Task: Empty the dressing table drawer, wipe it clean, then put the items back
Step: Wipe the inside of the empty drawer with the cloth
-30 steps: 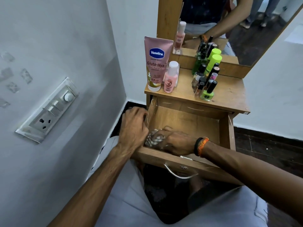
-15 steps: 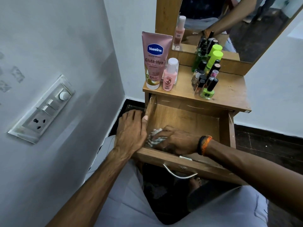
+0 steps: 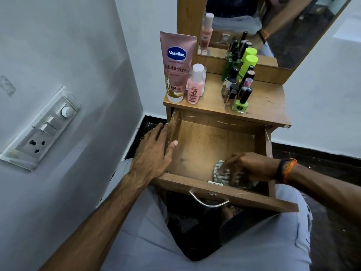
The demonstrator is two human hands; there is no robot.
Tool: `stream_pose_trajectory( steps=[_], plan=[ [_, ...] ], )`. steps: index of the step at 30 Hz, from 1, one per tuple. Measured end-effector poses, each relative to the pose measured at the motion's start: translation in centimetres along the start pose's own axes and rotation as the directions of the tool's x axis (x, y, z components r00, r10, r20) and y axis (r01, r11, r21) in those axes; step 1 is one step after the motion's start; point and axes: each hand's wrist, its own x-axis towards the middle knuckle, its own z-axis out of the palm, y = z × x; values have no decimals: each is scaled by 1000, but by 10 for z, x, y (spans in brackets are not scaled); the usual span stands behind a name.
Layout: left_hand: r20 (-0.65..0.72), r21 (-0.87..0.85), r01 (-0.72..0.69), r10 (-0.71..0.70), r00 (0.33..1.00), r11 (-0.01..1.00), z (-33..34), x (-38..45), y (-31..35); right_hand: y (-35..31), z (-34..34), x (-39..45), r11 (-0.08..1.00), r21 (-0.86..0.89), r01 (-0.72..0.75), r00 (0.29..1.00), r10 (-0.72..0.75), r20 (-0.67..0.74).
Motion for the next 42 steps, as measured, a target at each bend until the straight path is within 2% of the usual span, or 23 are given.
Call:
stream_pose_trajectory(
  steps=[5,8,12,15,19,21,24,26,28,29,32,34,37,40,42],
  plan=[
    [-22,8,8,-7,1000,1000,2,0,1,-1,-2,12,983,-37,-180,984,179,-12],
    [-41,6,2,-2,999,1000,1,-1,-1,-21,-3,32,982,31,-185,980,187,-69],
    [-56,-5,-4,4,998,1000,1,-4,-1,-31,-4,28,989,20,-146,987,144,71],
    [-69,-20,-9,8,998,1000,-1,-5,0,-27,-4,14,975,-105,-194,969,208,137],
    [-70,-11,-6,5,998,1000,-2,-6,3,-25,3,9,943,-207,-260,965,263,-16],
    [-60,-9,-2,2,998,1000,-3,-6,4,-20,-5,9,922,-235,-308,947,274,-167],
    [-57,-13,1,-2,998,1000,-4,-6,5,-10,-17,11,891,-257,-375,883,258,-393],
    [-66,-22,2,-4,998,1000,-5,-7,5,-7,-19,13,851,-177,-494,824,394,-406],
    [-77,-27,-2,-1,997,1000,-5,-7,5,-10,-16,15,828,-72,-556,798,507,-327],
    [-80,-26,-4,2,997,1000,-6,-7,5,-12,-15,14,849,-33,-528,820,499,-280],
    [-88,-24,-4,2,996,1000,-6,-6,6,-24,-28,13,935,-13,-354,933,352,-76],
    [-94,-18,-13,11,995,1000,-6,-7,7,-31,-41,11,961,-40,-273,949,276,149],
    [-99,-11,-31,29,995,999,-6,-9,6,-41,-47,9,963,-183,-200,865,261,429],
    [-96,-10,-24,23,995,1000,-7,-8,6,-45,-40,6,931,-291,-222,790,346,506],
    [-91,-12,-18,17,996,1000,-7,-8,6,-46,-36,9,909,-371,-192,779,371,505]
  ],
)
